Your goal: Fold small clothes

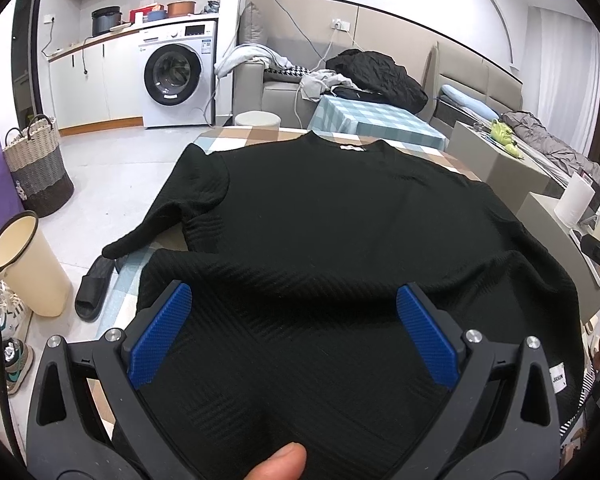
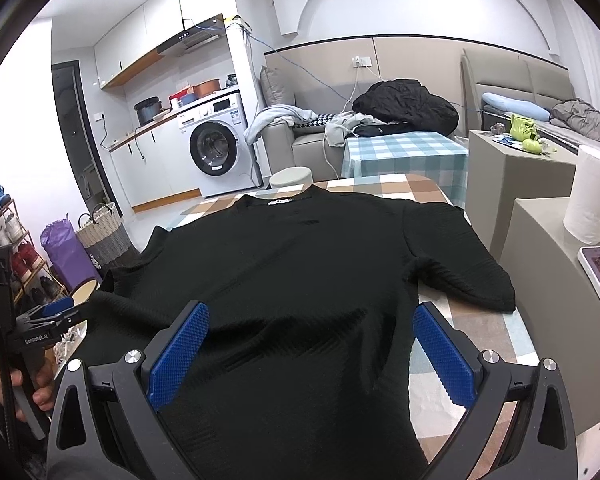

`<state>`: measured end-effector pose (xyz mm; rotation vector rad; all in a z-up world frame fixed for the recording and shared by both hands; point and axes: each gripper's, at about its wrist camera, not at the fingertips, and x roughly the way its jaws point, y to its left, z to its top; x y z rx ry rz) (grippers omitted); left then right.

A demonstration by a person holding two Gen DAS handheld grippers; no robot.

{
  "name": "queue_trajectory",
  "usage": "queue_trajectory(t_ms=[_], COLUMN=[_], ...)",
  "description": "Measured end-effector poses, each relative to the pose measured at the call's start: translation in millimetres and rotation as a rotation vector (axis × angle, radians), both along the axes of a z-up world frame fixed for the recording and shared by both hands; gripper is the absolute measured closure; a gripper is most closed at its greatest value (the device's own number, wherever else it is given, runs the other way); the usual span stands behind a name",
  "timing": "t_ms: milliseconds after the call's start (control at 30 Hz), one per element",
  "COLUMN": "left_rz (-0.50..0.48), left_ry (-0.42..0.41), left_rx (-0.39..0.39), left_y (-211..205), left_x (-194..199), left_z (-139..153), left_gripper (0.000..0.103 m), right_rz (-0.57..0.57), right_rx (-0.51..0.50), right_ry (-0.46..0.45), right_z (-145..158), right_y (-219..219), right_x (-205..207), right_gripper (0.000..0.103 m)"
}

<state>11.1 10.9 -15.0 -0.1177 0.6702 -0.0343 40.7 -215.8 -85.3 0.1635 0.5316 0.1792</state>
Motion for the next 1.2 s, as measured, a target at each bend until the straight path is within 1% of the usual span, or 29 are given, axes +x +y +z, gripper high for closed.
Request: queue_trajectory(t_ms=[167,367,500,633,700,833,900,1000,1067,1200], left_rz=[0.014,0.016,0.02,0.026,0.032,0.038,0.046,0.068,0.077,0.079], left_ry=[-0.003,-0.001,-0.002,-0.002,0.005,0.024,0.033,0.048,0.057,0.062], left_rx=[0.001,-0.011,0.001,0.006,-0.002,-0.044,-0.04,-0.022,-0.026,-0.031], left_y=[6,12,15,14,14,18,19,20,23,29], left_x=[5,12,17,22,25,32,37,46,51,58], left_z=[-2,-2,2,6,6,4,3,2,1,0], left_gripper=[0.001,0.001,0.001,0.001,0.001,0.001,0.001,0.001,0.001,0.001], right_rz=[-0.007,0.011,0.0,-0.005,-0.012,-0.001,0.009,-0.005,-0.011,-0.048], right_rx=[-0.046,-0.035,-0.027,-0.042,-0.039,0.022,0.064,0.107,0.144,0.183], right_ry=[-0.001,0.039,0.04,0.039,0.048,0.073,0.087,0.109,0.122,0.133], right_z=[-1,0,-1,0,1,0,-1,-3,-4,-3], right_y=[3,6,5,2,0,-7,-14,-22,-29,-40], right_x=[6,16,19,21,21,27,31,34,37,42], right_gripper=[0.0,0.0,0.0,0.0,0.0,0.0,0.0,0.0,0.0,0.0])
